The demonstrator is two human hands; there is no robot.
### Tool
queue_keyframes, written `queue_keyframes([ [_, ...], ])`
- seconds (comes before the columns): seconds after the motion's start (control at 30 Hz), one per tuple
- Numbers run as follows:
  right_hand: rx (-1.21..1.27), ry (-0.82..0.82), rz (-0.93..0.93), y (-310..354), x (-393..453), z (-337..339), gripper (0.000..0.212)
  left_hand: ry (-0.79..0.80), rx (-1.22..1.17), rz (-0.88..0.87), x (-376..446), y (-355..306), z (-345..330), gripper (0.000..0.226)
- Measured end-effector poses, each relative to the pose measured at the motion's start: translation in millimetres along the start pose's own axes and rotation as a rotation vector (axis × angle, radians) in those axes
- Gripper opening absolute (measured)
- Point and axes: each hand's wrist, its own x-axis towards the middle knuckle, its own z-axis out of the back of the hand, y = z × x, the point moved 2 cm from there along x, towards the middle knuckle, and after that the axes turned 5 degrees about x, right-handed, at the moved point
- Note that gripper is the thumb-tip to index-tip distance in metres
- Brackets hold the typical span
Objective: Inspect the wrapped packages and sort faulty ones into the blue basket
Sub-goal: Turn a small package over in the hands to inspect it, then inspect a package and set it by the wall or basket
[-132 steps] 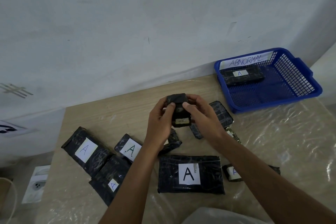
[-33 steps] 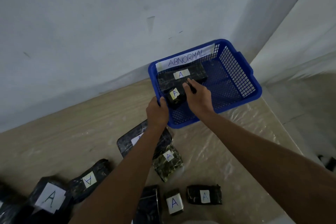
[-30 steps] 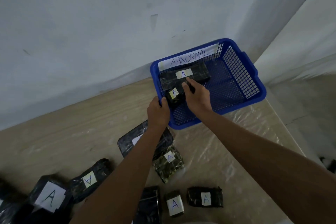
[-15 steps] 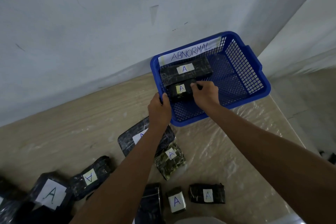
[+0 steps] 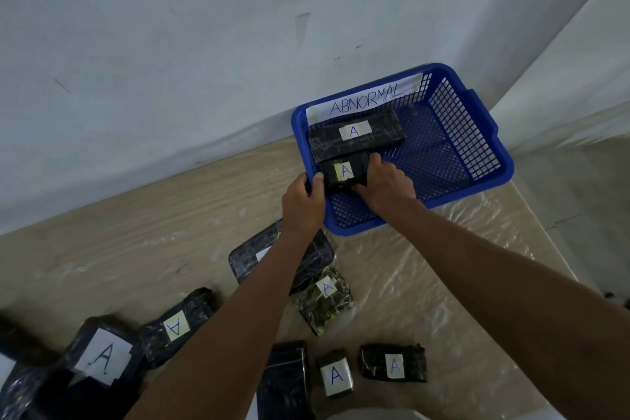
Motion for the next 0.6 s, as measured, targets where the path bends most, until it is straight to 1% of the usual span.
queue_keyframes([
  [0.07,-0.048,-0.01,-0.004,-0.1,-2.9,0.9,0.07,0.029,-0.017,0.0,-3.1,-0.5,7.1,0.035],
  [0.13,-0.095,-0.036,0.033,0.2,-8.1,4.3,0.088,0.048,-0.015,-0.011,-8.3,-1.6,17.2,0.044],
  [0.17,-0.113,-0.067,0.068,0.4,-12.2,5.3,0.091,0.05,0.014,-0.035,-10.9,-0.9,23.6,0.048],
  [0.2,-0.128,-0.114,0.12,2.5,-19.1,5.9,0.09,0.045,0.055,-0.07,-15.7,1.0,33.0,0.052],
  [0.27,-0.127,-0.219,0.236,6.8,-28.3,6.0,0.079,0.038,0.176,-0.151,-20.2,6.0,49.9,0.056],
  [0.33,-0.118,-0.294,0.346,19.5,-45.4,3.4,0.071,-0.015,0.306,-0.222,-30.6,15.2,76.2,0.058],
  [0.4,-0.084,-0.309,0.435,39.8,-64.0,-2.4,0.069,-0.092,0.424,-0.268,-44.4,25.6,108.2,0.057],
  [0.47,-0.071,-0.29,0.501,63.6,-82.9,-12.3,0.068,-0.147,0.511,-0.291,-61.8,40.2,141.8,0.058],
  [0.6,-0.065,-0.267,0.63,112.8,-118.4,-43.8,0.064,-0.226,0.625,-0.288,-97.6,83.7,208.2,0.069],
])
